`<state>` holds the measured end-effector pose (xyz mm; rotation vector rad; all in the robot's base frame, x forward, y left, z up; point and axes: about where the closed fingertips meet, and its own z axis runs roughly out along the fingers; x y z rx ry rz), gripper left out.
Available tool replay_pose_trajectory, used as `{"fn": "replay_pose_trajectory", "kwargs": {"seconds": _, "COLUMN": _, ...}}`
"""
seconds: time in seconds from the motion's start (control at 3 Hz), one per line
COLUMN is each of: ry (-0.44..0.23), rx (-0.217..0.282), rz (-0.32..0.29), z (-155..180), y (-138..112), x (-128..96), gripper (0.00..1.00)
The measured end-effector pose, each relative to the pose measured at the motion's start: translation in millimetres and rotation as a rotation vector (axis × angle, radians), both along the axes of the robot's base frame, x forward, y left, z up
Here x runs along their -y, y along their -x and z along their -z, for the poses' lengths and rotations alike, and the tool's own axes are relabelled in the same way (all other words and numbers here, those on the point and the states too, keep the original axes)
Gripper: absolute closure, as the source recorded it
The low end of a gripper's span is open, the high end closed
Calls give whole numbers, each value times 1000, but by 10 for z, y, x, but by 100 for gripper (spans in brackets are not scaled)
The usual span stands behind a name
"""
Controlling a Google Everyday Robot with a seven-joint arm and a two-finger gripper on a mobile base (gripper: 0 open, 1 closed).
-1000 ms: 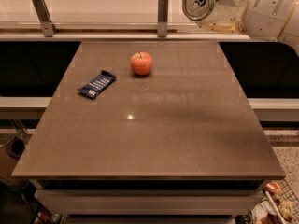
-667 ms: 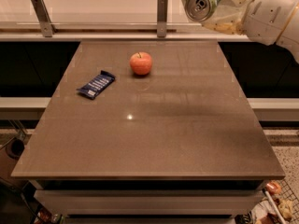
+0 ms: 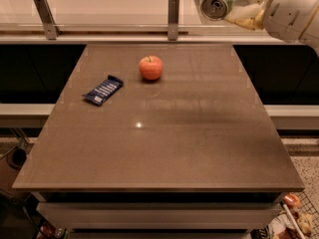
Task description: Knock green can over
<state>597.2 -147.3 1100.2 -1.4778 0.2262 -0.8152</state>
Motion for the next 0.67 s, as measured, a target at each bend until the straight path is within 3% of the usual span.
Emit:
{"fn": "replay_pose_trajectory", "kwargs": {"seconds": 0.33, "ry": -1, "rx": -1, "rz": -1, "z": 0, "y": 2, "x": -8, "gripper": 100}}
{"fn": "replay_pose_trajectory", "kwargs": {"seconds": 0.67, "ry": 54, "rx": 60, "rz": 13, "z": 36, "y": -3, "x": -8, "gripper": 100}}
